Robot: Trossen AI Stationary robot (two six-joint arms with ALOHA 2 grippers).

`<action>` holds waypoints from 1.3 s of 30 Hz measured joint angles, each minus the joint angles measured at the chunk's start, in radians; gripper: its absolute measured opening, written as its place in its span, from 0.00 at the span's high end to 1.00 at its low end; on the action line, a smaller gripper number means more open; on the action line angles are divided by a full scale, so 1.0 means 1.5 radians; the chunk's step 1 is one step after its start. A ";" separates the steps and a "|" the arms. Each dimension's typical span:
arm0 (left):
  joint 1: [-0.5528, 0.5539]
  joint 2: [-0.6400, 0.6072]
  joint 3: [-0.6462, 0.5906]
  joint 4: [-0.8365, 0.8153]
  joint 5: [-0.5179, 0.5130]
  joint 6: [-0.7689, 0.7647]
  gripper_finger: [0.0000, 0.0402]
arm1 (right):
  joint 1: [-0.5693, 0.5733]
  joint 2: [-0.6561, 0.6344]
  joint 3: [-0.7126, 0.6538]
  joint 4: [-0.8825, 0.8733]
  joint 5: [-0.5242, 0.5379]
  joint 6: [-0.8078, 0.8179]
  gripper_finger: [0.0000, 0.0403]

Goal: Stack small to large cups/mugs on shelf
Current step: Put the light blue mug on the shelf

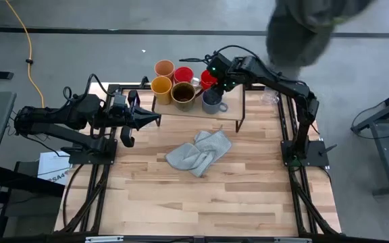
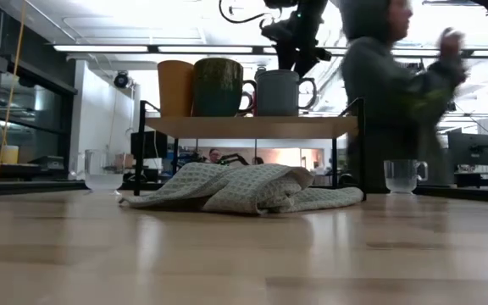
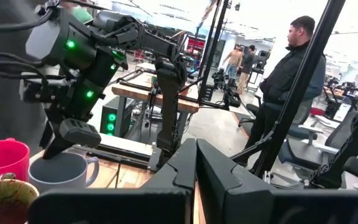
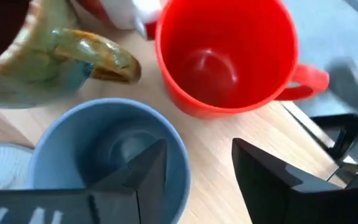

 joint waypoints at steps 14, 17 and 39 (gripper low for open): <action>0.000 0.000 0.000 0.000 0.000 0.000 1.00 | 0.149 -0.092 0.039 -0.104 0.037 -0.142 0.81; 0.000 0.000 0.000 -0.001 0.000 0.000 1.00 | 0.180 -0.130 -0.017 -0.065 0.042 -0.150 0.96; 0.000 0.000 0.000 0.000 0.000 0.000 1.00 | 0.166 -0.482 -0.724 0.550 -0.110 -0.213 1.00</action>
